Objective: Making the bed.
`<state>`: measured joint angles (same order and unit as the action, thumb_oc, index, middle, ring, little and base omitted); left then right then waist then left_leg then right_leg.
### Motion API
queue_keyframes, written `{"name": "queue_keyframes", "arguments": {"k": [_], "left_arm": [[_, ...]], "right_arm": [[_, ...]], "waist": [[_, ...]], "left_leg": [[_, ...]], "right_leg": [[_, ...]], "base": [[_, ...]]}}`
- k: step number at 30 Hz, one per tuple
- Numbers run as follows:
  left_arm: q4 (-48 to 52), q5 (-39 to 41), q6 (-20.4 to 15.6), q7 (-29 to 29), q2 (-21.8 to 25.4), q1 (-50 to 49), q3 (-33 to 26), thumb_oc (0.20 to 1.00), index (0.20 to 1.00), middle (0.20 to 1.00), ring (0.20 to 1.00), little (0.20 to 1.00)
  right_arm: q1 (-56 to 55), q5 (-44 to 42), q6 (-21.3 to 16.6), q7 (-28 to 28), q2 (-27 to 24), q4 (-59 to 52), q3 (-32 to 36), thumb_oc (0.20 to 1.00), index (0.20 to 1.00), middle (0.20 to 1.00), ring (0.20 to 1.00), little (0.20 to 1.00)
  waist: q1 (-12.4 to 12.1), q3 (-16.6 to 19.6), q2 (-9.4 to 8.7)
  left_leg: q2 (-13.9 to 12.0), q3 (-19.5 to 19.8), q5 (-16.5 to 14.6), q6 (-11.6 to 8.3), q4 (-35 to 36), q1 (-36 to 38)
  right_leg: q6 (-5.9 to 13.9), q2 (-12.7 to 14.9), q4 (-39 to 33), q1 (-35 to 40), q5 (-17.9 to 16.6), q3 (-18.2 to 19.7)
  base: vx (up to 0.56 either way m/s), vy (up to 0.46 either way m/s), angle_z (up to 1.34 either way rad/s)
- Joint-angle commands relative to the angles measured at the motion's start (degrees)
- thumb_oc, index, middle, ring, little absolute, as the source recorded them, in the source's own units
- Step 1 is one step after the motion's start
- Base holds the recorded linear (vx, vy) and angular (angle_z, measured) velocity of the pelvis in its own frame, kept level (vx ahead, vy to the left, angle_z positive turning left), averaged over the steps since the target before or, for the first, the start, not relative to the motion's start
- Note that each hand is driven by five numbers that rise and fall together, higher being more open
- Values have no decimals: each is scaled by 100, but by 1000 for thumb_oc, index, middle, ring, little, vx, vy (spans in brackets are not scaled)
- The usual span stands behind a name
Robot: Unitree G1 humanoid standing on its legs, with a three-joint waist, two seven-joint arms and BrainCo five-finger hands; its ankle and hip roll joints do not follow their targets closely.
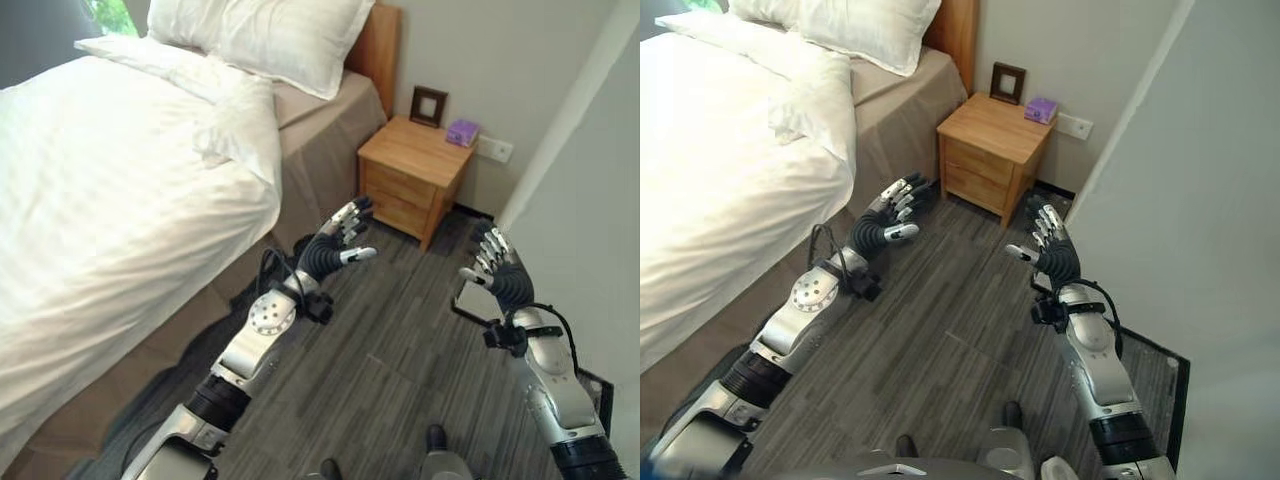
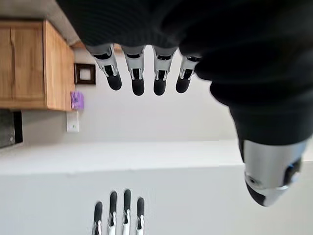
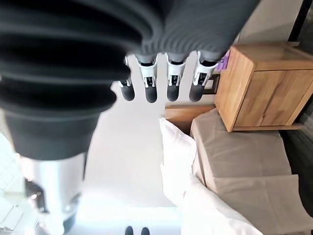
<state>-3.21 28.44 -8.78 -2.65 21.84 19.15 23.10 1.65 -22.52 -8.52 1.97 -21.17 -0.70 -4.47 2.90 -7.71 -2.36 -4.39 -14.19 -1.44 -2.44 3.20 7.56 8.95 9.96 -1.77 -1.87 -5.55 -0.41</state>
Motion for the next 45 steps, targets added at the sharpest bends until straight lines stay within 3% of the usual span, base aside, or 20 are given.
{"name": "queue_keyframes", "arguments": {"k": [1, 3, 5, 6, 8, 9, 11, 12, 16, 26, 27, 32, 34, 35, 36, 37, 40, 42, 44, 45], "left_arm": [[436, -111, -260, 21, 113, 258, -285, 1000, 1000, 1000, 1000, 1000], [388, 32, -241, -21, -4, 252, -352, 1000, 1000, 1000, 1000, 1000], [227, 76, -201, -63, -128, 321, -257, 1000, 1000, 1000, 1000, 1000], [127, 171, -194, -77, -227, 278, -160, 1000, 1000, 1000, 1000, 1000], [25, 262, -184, -94, -321, 281, -71, 1000, 1000, 1000, 1000, 1000], [21, 261, -186, -93, -322, 285, -68, 1000, 1000, 1000, 1000, 1000], [44, 223, -56, -64, -424, 420, 289, 1000, 1000, 1000, 1000, 1000], [367, 38, 130, -603, -361, 595, 765, 1000, 1000, 1000, 1000, 1000], [-59, 642, 73, -491, -804, 802, 1141, 1000, 1000, 1000, 1000, 1000], [-179, 766, 147, -502, -798, 794, 1091, 1000, 1000, 1000, 1000, 1000], [632, -251, -149, -231, 487, -1342, -1842, 1000, 1000, 1000, 1000, 1000], [594, -149, -170, -153, 330, -1238, -1901, 1000, 1000, 1000, 1000, 1000], [513, -92, -178, -87, 309, -1223, -1902, 1000, 1000, 1000, 1000, 1000], [335, -55, -224, 3, 336, -1162, -1839, 1000, 1000, 1000, 1000, 1000], [329, -57, -228, 7, 337, -1153, -1841, 1000, 1000, 1000, 1000, 1000], [331, -144, -229, 89, 440, -1203, -1959, 1000, 1000, 1000, 1000, 1000], [490, -83, -233, 60, 603, -1385, -2191, 1000, 1000, 1000, 1000, 1000], [434, -143, -284, 62, 729, -1447, -2331, 1000, 1000, 1000, 1000, 1000], [491, -254, -373, 222, 764, -1478, -2482, 1000, 1000, 1000, 1000, 1000], [396, -235, -375, 274, 738, -1514, -2546, 1000, 1000, 1000, 1000, 1000]], "right_arm": [[381, -17, -229, -55, -171, -366, -67, 1000, 1000, 1000, 1000, 1000], [409, -111, -288, -60, -280, -413, -32, 1000, 1000, 1000, 1000, 1000], [327, -208, -323, -13, -406, -465, 102, 1000, 1000, 1000, 1000, 1000], [222, -203, -297, 15, -434, -491, 133, 1000, 1000, 1000, 1000, 1000], [145, -160, -239, 3, -491, -519, 184, 1000, 1000, 1000, 1000, 1000], [142, -160, -237, 2, -490, -524, 188, 1000, 1000, 1000, 1000, 1000], [105, -130, -187, 57, -487, -603, 220, 1000, 1000, 1000, 1000, 1000], [54, 103, -146, 16, -539, -657, 460, 1000, 1000, 1000, 1000, 1000], [74, -211, -337, 223, -195, -645, 347, 1000, 1000, 1000, 1000, 1000], [-687, -506, -409, 188, -8, -877, 954, 1000, 1000, 1000, 1000, 1000], [-551, -727, -485, 242, -51, -113, 2181, 1000, 1000, 1000, 1000, 1000], [-649, -679, -444, 208, 104, -66, 2128, 1000, 1000, 1000, 1000, 1000], [-648, -594, -447, 198, 95, -136, 2121, 1000, 1000, 1000, 1000, 1000], [-598, -576, -519, 185, 114, -246, 2157, 1000, 1000, 1000, 1000, 1000], [-592, -574, -520, 185, 116, -248, 2157, 1000, 1000, 1000, 1000, 1000], [-547, -535, -570, 229, 141, -293, 2161, 1000, 1000, 1000, 1000, 1000], [-511, -422, -570, 255, 153, -231, 2114, 1000, 1000, 1000, 1000, 1000], [-552, -268, -429, 67, -35, -93, 1924, 1000, 1000, 1000, 1000, 1000], [-589, -253, -355, -95, -185, -143, 1700, 1000, 1000, 1000, 1000, 1000], [-730, -257, -316, -212, -224, -207, 1636, 1000, 1000, 1000, 1000, 1000]], "waist": [[-138, 267, -103], [-130, 134, -205], [9, 2, -267], [77, -48, -278], [47, -56, -230], [61, -46, -231], [90, -11, -226], [189, 53, -112], [332, 259, -57], [476, 348, 17], [554, 353, 110], [597, 382, 131], [597, 276, 156], [782, 17, 163], [781, 11, 155], [704, -39, 220], [508, -28, 279], [409, 19, 198], [271, 7, 112], [193, 8, 91]], "left_leg": [[-482, 114, 219, 187, -329, 67], [-752, 106, 569, 256, -1498, -421], [-1030, -396, 588, 267, -2351, -717], [-1034, -654, 565, 180, -2661, -872], [-560, -383, 276, 120, -2841, -1245], [-552, -380, 265, 149, -2859, -1272], [-91, -347, -53, 284, -2533, -1460], [163, -516, -216, 363, -1569, -979], [428, -527, -210, 424, -496, -505], [461, -707, -77, 411, -73, -99], [309, -1374, -526, 547, 180, 31], [295, -1367, -547, 554, 180, 92], [279, -1344, -563, 600, 180, 134], [283, -1056, -593, 687, 180, 212], [294, -1059, -598, 693, 180, 211], [278, -996, -621, 695, 180, 243], [149, -1032, -607, 643, 180, 264], [54, -944, -658, 520, 180, 336], [-93, -887, -643, 394, 180, 471], [-164, -613, -526, 350, 180, 474]], "right_leg": [[-571, -713, 255, 125, 624, -17], [-852, -899, 283, 309, 704, -78], [-1067, -957, 299, 533, 824, -341], [-1141, -974, 267, 634, 893, -443], [-1071, -933, 204, 686, 878, -568], [-1069, -924, 192, 679, 875, -586], [-983, -874, 111, 622, 785, -750], [-799, -892, 145, 551, 764, -784], [-651, -916, -158, 563, 675, -780], [-546, -902, -323, 642, 527, -635], [-225, -644, -24, 228, 209, -934], [-223, -617, 41, 259, 247, -994], [-141, -569, 711, 7, 232, -1070], [79, -680, 2031, -580, 163, -369], [87, -669, 2080, -607, 183, -357], [-61, -537, 1850, -664, 287, -257], [-278, -48, 726, -449, -28, -512], [-248, -127, -16, -391, 55, -83], [-204, -204, -69, -428, 41, 87], [-246, -220, 199, -368, 420, 52]], "base": [[138, -441, 34], [145, -611, -12], [150, -483, 13], [139, -294, 99], [51, -91, 80], [-12, -1, 27], [26, 57, 36], [84, 98, 44], [107, 104, -1], [89, 42, -26], [47, 17, -5], [-11, 4, -9], [-40, 25, 6], [-24, 2, 3], [49, -55, 10], [126, -92, 49], [181, -194, 14], [192, -341, 7], [271, -502, 30], [378, -727, 64]]}}
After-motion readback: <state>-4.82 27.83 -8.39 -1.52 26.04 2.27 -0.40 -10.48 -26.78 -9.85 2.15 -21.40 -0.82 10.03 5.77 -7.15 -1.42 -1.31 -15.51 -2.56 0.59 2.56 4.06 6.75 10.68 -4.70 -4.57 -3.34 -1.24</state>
